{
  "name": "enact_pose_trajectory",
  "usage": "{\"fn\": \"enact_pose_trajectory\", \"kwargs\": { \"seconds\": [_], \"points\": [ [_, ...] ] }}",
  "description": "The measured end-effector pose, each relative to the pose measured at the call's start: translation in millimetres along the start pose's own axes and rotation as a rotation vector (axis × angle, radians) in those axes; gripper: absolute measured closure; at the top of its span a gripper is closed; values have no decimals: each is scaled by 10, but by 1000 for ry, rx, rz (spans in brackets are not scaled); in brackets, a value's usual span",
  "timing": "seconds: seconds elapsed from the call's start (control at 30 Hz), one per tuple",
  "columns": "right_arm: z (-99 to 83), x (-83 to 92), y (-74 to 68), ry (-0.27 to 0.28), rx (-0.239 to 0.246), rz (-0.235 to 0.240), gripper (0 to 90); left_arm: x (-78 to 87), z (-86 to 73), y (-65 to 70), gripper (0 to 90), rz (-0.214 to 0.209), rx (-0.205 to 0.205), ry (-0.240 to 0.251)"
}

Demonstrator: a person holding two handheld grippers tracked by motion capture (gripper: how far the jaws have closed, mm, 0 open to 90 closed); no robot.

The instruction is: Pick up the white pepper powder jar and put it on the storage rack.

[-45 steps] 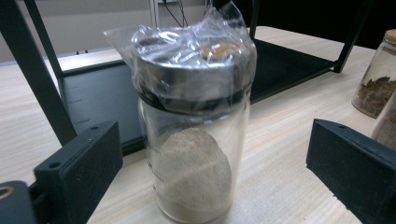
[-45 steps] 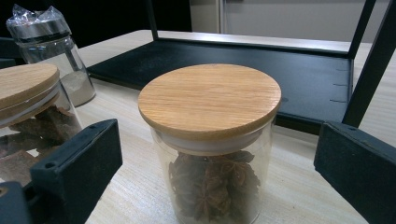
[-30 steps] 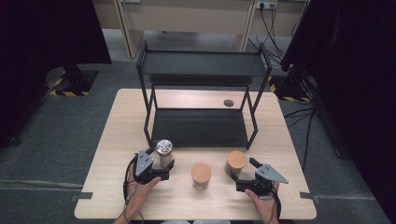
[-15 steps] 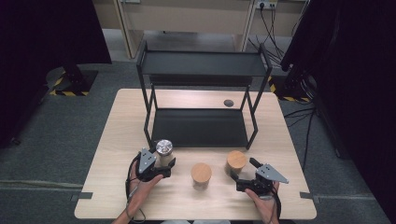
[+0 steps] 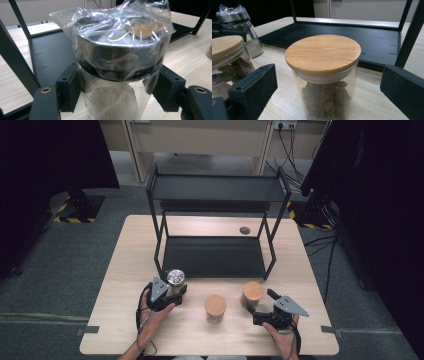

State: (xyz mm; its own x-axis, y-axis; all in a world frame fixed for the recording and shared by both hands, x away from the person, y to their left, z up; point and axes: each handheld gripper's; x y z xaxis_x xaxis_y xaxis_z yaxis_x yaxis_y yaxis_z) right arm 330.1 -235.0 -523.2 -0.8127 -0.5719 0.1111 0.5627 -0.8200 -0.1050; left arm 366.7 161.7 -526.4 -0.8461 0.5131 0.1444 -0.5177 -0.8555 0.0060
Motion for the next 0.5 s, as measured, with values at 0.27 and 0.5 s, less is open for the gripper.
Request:
{"fn": "enact_pose_trajectory", "kwargs": {
  "seconds": [0.27,0.5],
  "points": [
    [0,0,0,0,1,1,14,9,3,8,314,1,-5,-1],
    [0,0,-2,0,3,1,14,8,10,17,314,-4,-9,-2]
  ]
}}
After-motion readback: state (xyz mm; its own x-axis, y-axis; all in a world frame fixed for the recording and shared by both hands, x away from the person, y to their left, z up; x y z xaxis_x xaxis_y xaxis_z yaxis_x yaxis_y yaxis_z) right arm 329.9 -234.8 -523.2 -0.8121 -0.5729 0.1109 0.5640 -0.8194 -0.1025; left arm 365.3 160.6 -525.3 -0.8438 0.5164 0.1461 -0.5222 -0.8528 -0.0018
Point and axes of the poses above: each handheld gripper's, and its own axes: x roughly backward along the jaws, z roughly out of its top, y roughly to its right, and after that the axes turned 11 degrees about y, right-handed
